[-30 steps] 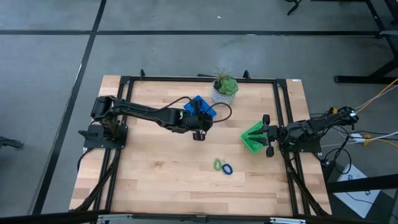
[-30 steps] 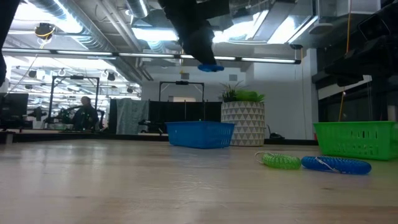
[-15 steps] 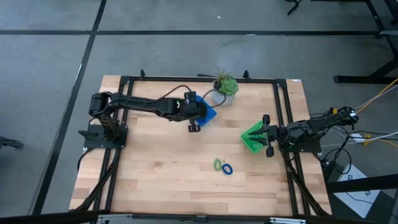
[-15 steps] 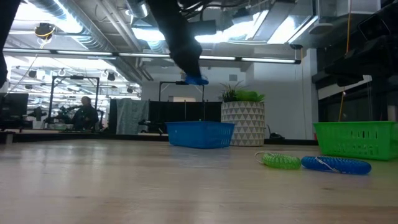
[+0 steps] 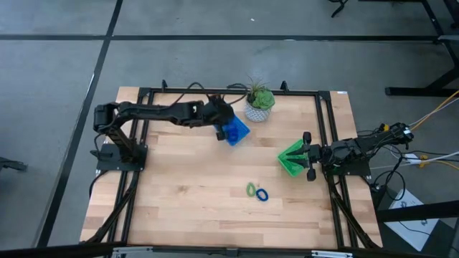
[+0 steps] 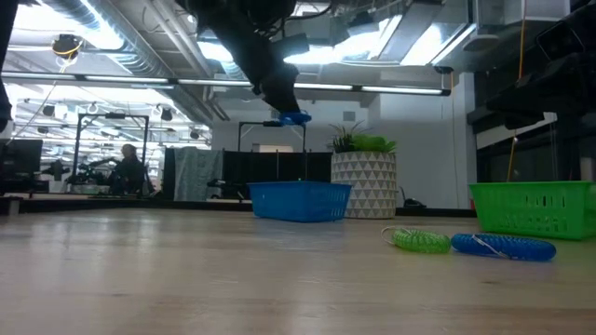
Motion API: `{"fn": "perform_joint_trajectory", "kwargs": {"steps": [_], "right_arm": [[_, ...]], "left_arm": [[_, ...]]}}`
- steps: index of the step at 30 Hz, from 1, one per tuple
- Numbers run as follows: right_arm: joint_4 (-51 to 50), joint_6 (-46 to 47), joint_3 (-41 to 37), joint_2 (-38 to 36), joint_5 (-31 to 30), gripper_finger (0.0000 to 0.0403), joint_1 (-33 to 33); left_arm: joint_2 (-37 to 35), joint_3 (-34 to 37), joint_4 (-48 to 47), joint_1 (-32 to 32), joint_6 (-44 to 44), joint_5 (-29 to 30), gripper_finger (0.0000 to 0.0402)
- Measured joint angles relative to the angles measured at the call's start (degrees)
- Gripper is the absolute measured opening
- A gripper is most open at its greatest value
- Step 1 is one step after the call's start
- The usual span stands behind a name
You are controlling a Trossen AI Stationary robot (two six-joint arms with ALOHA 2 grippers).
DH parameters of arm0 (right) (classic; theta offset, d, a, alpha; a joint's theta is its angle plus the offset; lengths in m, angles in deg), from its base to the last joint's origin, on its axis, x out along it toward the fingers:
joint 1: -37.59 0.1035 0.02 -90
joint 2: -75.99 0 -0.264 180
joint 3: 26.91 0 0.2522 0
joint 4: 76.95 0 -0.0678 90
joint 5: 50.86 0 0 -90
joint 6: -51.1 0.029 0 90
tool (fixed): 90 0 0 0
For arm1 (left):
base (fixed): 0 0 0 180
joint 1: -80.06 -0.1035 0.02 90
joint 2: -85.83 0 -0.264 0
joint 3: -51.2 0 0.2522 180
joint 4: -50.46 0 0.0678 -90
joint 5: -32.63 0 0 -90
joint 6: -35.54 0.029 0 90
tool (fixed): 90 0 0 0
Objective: Sort items
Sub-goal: Put the blue spring keychain into the blue bin
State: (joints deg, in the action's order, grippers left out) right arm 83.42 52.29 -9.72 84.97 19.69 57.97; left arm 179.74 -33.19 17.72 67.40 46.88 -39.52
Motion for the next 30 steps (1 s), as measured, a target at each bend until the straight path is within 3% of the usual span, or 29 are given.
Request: {"fn": "perform_joint_trajectory", "kwargs": {"steps": [9, 22, 30], "right_arm": [[0.0, 0.0, 0.0, 0.0, 0.0, 0.009, 0.0], [0.0, 0.0, 0.0, 0.0, 0.0, 0.009, 0.0], [0.0, 0.0, 0.0, 0.0, 0.0, 0.009, 0.0]], "left_arm": [[0.4, 0.0, 12.3, -2.2, 1.0, -7.2, 0.0005], [0.5, 0.0, 22.1, -4.8, 3.3, -17.7, 0.0006], [0.6, 0.0, 21.5, -4.4, 4.5, -16.4, 0.0006]]}}
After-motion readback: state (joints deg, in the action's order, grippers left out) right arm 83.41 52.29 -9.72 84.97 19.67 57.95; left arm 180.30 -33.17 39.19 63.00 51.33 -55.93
